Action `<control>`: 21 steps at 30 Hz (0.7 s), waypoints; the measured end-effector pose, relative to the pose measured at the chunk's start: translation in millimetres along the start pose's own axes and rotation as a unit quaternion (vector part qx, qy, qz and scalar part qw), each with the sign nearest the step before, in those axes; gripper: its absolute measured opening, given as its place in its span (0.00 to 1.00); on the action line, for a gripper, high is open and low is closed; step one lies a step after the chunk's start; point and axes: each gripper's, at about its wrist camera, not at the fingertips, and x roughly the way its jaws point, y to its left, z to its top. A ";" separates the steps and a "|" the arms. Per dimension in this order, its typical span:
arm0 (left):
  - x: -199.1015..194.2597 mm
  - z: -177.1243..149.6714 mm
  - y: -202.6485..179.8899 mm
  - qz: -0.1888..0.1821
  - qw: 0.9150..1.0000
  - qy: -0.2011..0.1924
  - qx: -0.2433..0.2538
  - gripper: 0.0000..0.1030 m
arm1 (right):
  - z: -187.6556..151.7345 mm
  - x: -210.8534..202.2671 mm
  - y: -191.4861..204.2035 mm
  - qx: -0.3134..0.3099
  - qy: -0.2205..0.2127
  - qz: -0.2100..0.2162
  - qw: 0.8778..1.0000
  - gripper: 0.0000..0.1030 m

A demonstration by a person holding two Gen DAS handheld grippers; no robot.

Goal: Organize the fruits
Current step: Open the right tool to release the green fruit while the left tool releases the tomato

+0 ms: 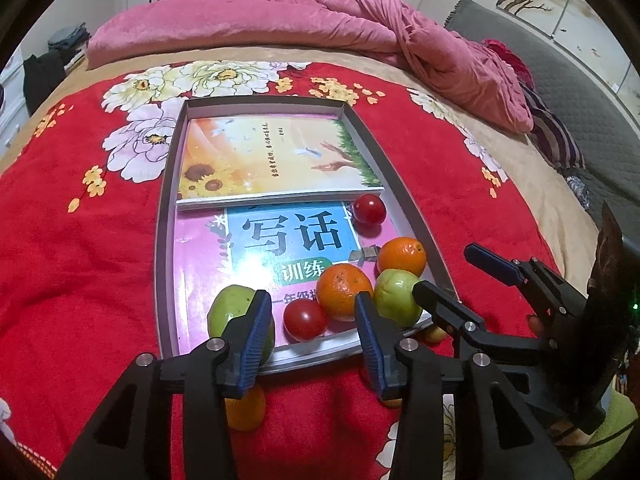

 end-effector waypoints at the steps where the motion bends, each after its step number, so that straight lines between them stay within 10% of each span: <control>1: -0.6 -0.1 -0.1 0.000 1.000 -0.001 0.000 0.47 | -0.1 0.0 -0.6 0.002 0.000 0.000 1.000 0.69; 21: -9.9 -0.2 5.6 0.005 1.000 -0.009 -0.010 0.64 | 3.7 -8.9 -2.3 0.019 -0.003 0.009 1.000 0.85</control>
